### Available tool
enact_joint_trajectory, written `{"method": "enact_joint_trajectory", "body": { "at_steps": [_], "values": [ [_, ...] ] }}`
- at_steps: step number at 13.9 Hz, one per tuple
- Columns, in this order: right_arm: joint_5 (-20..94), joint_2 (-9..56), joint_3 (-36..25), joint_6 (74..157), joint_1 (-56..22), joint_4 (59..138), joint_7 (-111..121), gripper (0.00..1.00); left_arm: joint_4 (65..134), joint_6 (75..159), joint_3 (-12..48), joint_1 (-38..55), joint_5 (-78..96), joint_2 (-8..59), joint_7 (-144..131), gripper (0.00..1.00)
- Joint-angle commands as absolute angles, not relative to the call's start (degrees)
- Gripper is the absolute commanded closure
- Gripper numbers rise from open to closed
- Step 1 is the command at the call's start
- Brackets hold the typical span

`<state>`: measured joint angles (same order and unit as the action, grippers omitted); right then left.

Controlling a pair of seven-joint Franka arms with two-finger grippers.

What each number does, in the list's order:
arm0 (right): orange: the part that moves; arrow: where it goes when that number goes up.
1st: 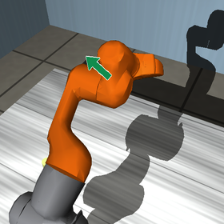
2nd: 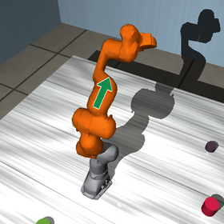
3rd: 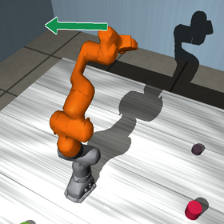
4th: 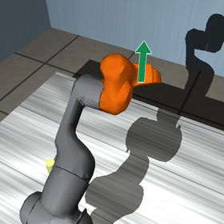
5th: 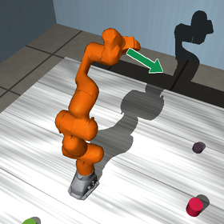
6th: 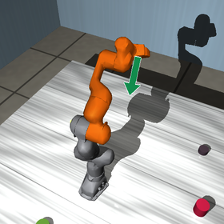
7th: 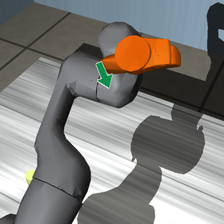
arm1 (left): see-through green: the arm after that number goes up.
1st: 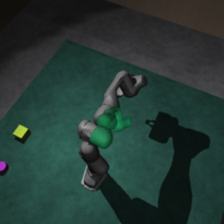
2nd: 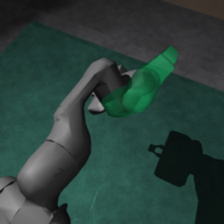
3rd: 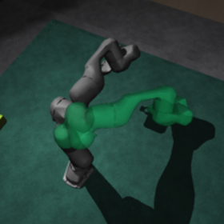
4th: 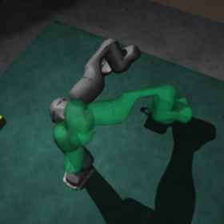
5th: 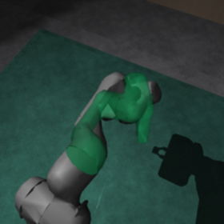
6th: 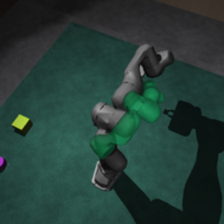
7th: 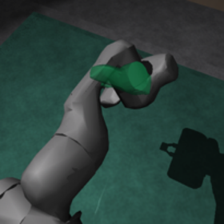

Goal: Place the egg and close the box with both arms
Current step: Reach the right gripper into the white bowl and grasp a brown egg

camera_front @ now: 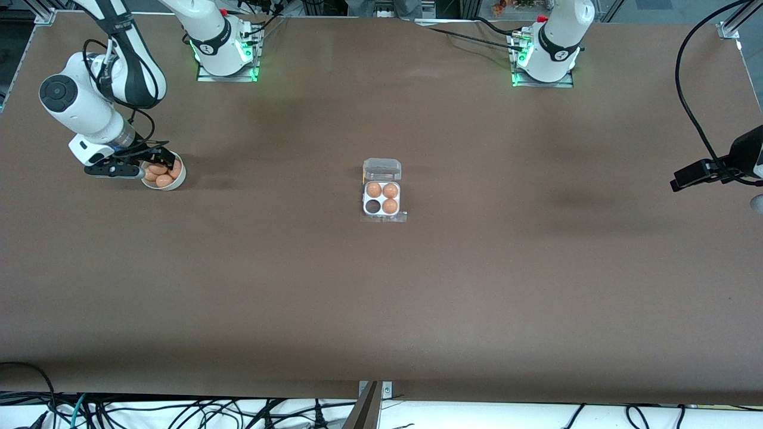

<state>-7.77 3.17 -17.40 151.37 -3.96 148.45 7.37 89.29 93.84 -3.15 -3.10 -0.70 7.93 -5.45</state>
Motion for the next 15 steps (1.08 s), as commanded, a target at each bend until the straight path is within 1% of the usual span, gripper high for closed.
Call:
{"method": "enact_joint_trajectory", "body": {
  "at_steps": [1,2,3,5,6,9,11,13,14,15],
  "values": [
    [-8.44,3.78,-18.28,153.72,-3.78,149.24,9.58,0.0,87.54,93.25,-2.9,-3.25,-2.2,8.61,-4.48,0.0],
    [-8.44,3.87,-18.28,153.63,-3.78,149.24,9.58,0.01,87.63,93.25,-2.9,-3.25,-2.2,8.61,-4.57,0.0],
    [-8.44,3.87,-18.28,153.55,-3.78,149.24,9.49,0.05,87.54,93.25,-2.9,-3.25,-2.2,8.61,-4.57,0.0],
    [-8.44,3.87,-18.19,153.19,-3.78,149.24,9.14,0.09,87.28,93.25,-2.9,-3.16,-2.2,8.61,-4.57,0.0],
    [-8.44,3.87,-18.19,153.19,-3.78,149.24,9.05,0.13,87.19,93.25,-2.9,-3.16,-2.2,8.61,-4.57,0.0],
    [-8.26,3.95,-18.11,152.58,-3.87,149.06,8.26,0.3,87.19,93.25,-2.9,-3.16,-2.2,8.61,-4.57,0.0],
    [-8.0,4.04,-18.11,152.49,-3.95,149.06,8.17,0.36,87.19,93.25,-2.9,-3.16,-2.2,8.61,-4.57,0.0],
    [-8.0,4.13,-18.02,152.49,-4.04,149.06,6.95,0.45,87.19,93.25,-2.81,-3.16,-2.11,8.61,-4.57,0.0],
    [-8.0,4.13,-17.93,152.14,-4.13,149.06,6.33,0.46,87.27,93.25,-2.9,-3.16,-2.11,8.61,-4.57,0.0],
    [-8.0,4.13,-17.84,151.53,-4.22,148.98,6.24,0.5,87.28,93.25,-2.9,-3.16,-2.2,8.61,-4.57,0.0]
  ]
}}
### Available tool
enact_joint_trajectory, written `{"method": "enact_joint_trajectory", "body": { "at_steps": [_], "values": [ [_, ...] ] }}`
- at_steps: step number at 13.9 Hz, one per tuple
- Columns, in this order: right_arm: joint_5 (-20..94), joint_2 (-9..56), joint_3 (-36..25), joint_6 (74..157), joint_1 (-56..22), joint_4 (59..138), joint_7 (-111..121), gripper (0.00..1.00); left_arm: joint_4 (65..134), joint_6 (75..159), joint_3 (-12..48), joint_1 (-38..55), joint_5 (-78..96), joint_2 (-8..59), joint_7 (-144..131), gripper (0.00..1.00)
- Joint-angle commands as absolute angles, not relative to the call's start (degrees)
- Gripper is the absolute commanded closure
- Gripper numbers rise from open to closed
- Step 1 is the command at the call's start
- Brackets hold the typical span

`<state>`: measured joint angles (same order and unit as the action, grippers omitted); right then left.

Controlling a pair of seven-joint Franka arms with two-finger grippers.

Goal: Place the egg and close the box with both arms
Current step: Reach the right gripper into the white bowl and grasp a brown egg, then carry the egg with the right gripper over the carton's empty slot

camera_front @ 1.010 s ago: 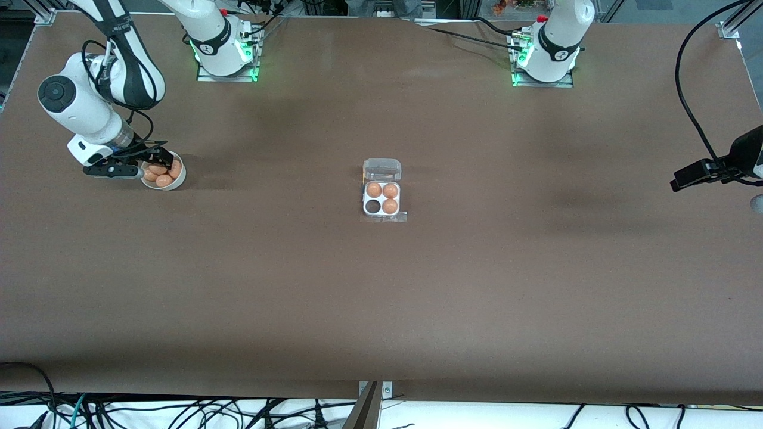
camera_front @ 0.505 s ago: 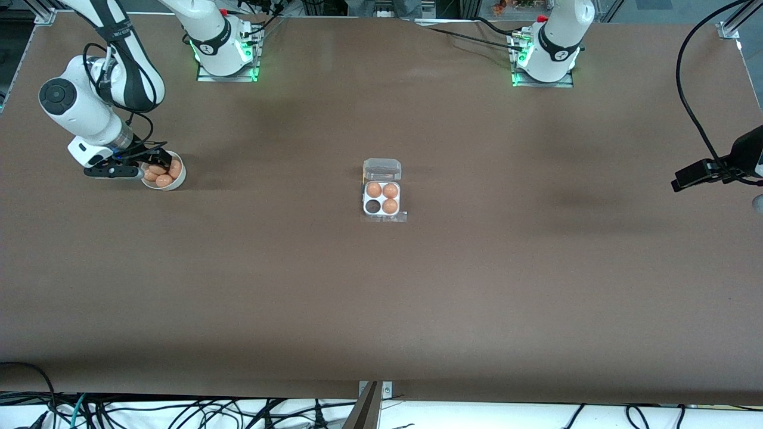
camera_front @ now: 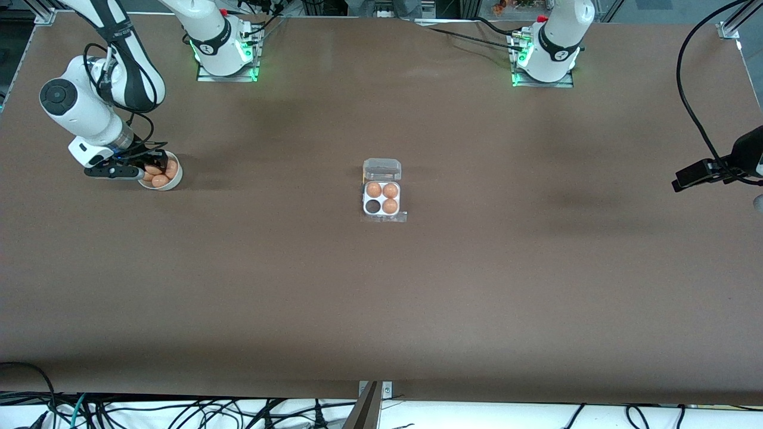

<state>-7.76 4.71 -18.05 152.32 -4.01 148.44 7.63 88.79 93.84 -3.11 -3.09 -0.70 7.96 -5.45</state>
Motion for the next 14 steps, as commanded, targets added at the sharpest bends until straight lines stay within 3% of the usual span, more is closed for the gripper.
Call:
{"method": "enact_joint_trajectory", "body": {
  "at_steps": [1,8,14],
  "values": [
    [-8.0,4.13,-17.75,151.18,-4.22,148.71,6.24,0.53,87.19,93.25,-2.9,-3.16,-2.2,8.61,-4.57,0.0],
    [-7.82,3.69,-17.49,149.5,-4.31,147.75,5.28,0.65,87.19,93.25,-2.81,-3.08,-2.2,8.61,-4.75,0.0],
    [-7.29,3.34,-14.69,135.37,-4.31,139.41,3.96,0.68,87.27,92.99,-1.93,-0.88,-1.41,9.14,-5.18,0.0]
  ]
}}
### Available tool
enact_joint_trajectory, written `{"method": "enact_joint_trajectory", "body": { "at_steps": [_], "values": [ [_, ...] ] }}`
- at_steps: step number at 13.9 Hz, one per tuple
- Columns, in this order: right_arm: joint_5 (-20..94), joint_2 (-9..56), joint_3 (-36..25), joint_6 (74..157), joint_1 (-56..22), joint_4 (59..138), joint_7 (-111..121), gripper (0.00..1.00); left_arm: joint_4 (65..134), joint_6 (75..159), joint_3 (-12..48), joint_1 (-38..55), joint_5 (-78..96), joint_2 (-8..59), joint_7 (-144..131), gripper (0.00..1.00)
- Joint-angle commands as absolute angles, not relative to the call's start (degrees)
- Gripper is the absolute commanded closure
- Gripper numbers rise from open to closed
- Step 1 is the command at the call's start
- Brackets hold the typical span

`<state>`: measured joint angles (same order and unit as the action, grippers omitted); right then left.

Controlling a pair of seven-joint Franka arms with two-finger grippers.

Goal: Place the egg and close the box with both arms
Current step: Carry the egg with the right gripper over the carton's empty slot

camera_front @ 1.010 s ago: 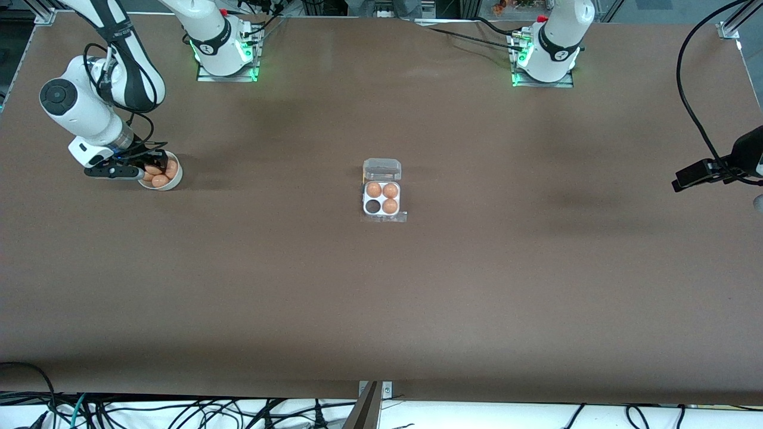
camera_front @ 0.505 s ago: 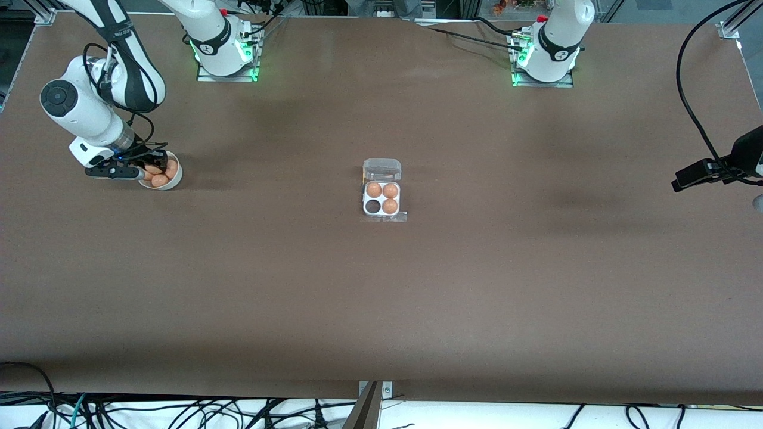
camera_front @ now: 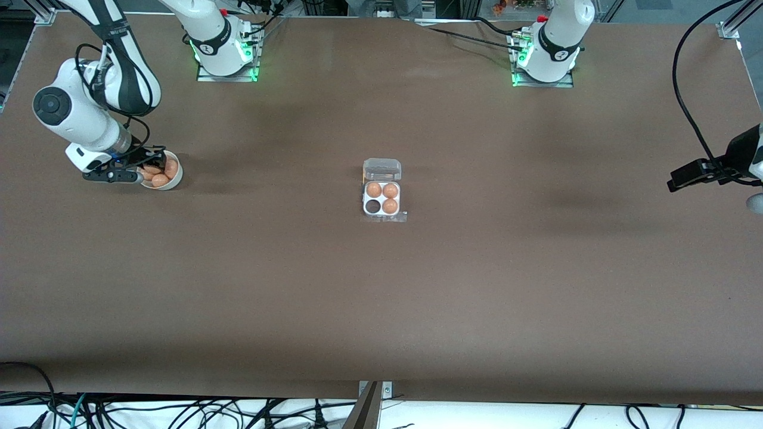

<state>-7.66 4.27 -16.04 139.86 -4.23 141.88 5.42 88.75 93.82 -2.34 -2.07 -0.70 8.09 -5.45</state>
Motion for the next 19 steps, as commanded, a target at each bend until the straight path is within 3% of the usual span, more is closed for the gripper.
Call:
{"method": "enact_joint_trajectory", "body": {
  "at_steps": [1,6,9,13,19],
  "values": [
    [-7.29,3.25,-13.55,133.09,-4.31,137.83,2.3,0.68,87.28,92.9,-1.93,-0.53,-1.41,9.14,-5.27,0.0],
    [-5.9,4.21,-2.31,116.67,-4.39,124.92,-11.13,0.68,87.28,92.9,-1.93,-0.18,-1.41,9.14,-5.36,0.0],
    [-1.68,8.77,4.37,107.95,-5.44,114.56,-20.97,0.68,87.28,92.9,-1.93,0.26,-1.41,9.23,-5.36,0.0],
    [-0.97,16.41,9.4,107.05,-12.98,104.61,-40.64,0.68,87.19,92.9,-2.02,0.18,-1.49,9.23,-5.27,0.0],
    [-0.18,33.02,9.58,107.75,-26.17,85.9,-64.05,0.68,86.48,92.9,-2.02,0.18,-1.93,9.23,-5.19,0.0]
  ]
}}
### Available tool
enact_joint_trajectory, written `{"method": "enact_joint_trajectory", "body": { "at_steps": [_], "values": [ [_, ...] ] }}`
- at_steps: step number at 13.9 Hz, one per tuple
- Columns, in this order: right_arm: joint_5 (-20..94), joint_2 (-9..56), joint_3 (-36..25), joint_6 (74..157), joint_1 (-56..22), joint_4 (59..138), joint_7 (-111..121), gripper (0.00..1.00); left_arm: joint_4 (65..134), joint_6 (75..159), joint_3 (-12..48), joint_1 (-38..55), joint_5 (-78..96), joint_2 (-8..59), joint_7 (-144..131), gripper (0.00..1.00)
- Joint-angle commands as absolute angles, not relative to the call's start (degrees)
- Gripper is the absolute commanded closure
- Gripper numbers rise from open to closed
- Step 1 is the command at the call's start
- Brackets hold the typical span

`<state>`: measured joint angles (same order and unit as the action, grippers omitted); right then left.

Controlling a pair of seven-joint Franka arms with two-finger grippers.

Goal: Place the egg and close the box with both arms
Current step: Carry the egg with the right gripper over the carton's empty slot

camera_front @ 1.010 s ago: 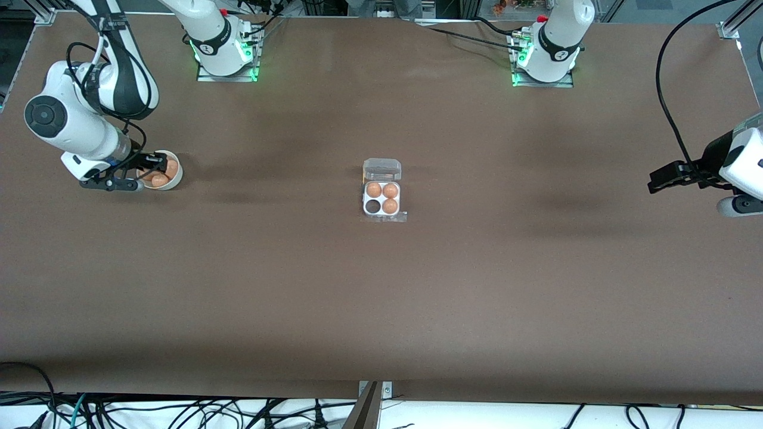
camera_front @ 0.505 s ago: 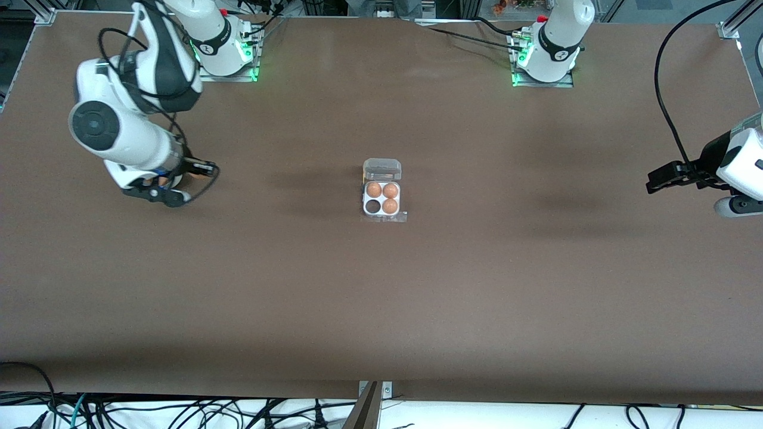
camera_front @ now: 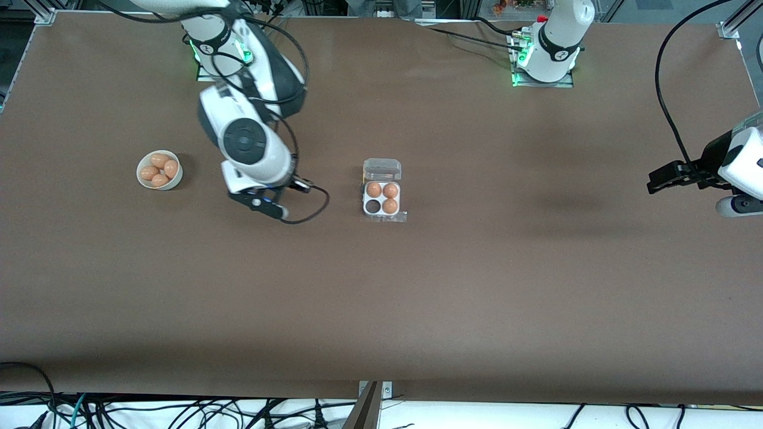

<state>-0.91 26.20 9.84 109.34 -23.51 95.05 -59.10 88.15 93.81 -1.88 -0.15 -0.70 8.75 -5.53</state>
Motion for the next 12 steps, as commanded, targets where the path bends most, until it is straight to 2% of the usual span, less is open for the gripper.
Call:
{"method": "enact_joint_trajectory", "body": {
  "at_steps": [1,3,6,12],
  "values": [
    [-0.26,35.22,9.58,107.93,-27.58,83.09,-66.25,0.68,86.48,92.9,-2.02,0.18,-1.93,9.23,-5.27,0.0],
    [-0.26,37.96,9.58,109.33,-29.87,80.25,-69.33,0.68,86.48,92.9,-2.02,0.18,-1.93,9.23,-5.19,0.0],
    [-0.26,39.81,9.58,114.07,-32.95,79.98,-72.32,0.68,86.4,92.9,-2.02,0.0,-2.02,9.23,-5.01,0.0],
    [-0.26,42.62,9.58,123.3,-34.28,79.98,-74.09,0.68,86.4,92.9,-2.11,0.0,-2.11,9.23,-4.92,0.0]
  ]
}}
